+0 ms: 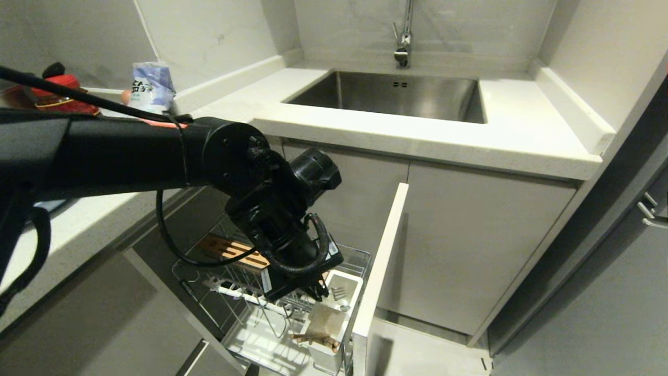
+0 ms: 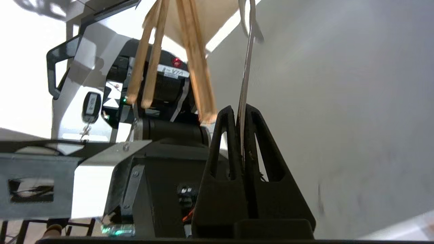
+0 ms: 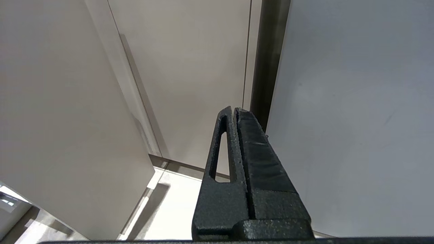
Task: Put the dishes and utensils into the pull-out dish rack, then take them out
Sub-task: Take the fork out of the cupboard
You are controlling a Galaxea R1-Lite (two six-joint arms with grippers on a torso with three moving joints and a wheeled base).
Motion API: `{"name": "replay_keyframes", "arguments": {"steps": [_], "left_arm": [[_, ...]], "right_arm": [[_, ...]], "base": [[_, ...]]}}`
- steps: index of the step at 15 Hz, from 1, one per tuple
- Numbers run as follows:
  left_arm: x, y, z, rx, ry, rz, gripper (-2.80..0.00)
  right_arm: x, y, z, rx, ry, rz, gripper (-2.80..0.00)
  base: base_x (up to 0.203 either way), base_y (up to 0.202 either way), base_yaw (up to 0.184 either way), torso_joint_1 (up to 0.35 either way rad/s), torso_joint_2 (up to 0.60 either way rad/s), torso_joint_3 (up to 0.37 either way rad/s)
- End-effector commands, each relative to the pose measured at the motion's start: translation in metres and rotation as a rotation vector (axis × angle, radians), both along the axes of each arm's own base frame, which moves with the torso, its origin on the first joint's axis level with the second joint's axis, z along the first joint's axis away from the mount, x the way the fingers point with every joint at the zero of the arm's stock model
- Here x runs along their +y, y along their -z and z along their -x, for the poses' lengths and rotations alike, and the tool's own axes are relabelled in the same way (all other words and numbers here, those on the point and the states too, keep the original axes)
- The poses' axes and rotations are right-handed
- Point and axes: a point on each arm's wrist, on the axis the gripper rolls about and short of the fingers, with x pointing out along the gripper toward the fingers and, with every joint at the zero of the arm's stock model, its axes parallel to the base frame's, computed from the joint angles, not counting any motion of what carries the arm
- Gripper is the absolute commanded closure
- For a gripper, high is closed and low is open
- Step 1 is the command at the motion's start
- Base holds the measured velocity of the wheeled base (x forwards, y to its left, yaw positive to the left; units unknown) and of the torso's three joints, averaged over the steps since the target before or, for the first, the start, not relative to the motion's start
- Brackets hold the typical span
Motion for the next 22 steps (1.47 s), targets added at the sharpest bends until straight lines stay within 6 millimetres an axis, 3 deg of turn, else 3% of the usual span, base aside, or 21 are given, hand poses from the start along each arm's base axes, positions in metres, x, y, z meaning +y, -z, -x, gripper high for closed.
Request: {"name": "replay_keyframes", "arguments": {"steps": [1, 5, 9, 16, 22], "left_arm": [[0.004, -0.015, 0.009, -0.016, 0.003, 0.016, 0.0], [0.009, -0.031, 0.022, -0.037, 0.017, 0.034, 0.0], [0.02, -0.062, 0.041, -0.106, 0.028, 0.095, 0.0], [0.066, -0.137, 0.092, -0.365, -0.009, 0.225, 0.0], [0.109, -0.182, 0.133, -0.621, -0.114, 0.264, 0.0]], "right_arm": [[0.0, 0.007, -0.002, 0.025, -0.001, 0.0, 0.0], [0.0, 0.007, -0.002, 0.025, -0.001, 0.0, 0.0], [0.0, 0.007, -0.002, 0.025, -0.001, 0.0, 0.0], [0.0, 0.007, -0.002, 0.025, -0.001, 0.0, 0.0], [0.0, 0.007, -0.002, 0.025, -0.001, -0.001, 0.0]], "base": [[0.0, 0.0, 0.0, 0.0, 0.0, 0.0], [0.0, 0.0, 0.0, 0.0, 0.0, 0.0], [0.0, 0.0, 0.0, 0.0, 0.0, 0.0], [0.0, 0.0, 0.0, 0.0, 0.0, 0.0], [0.0, 0.0, 0.0, 0.0, 0.0, 0.0]]}}
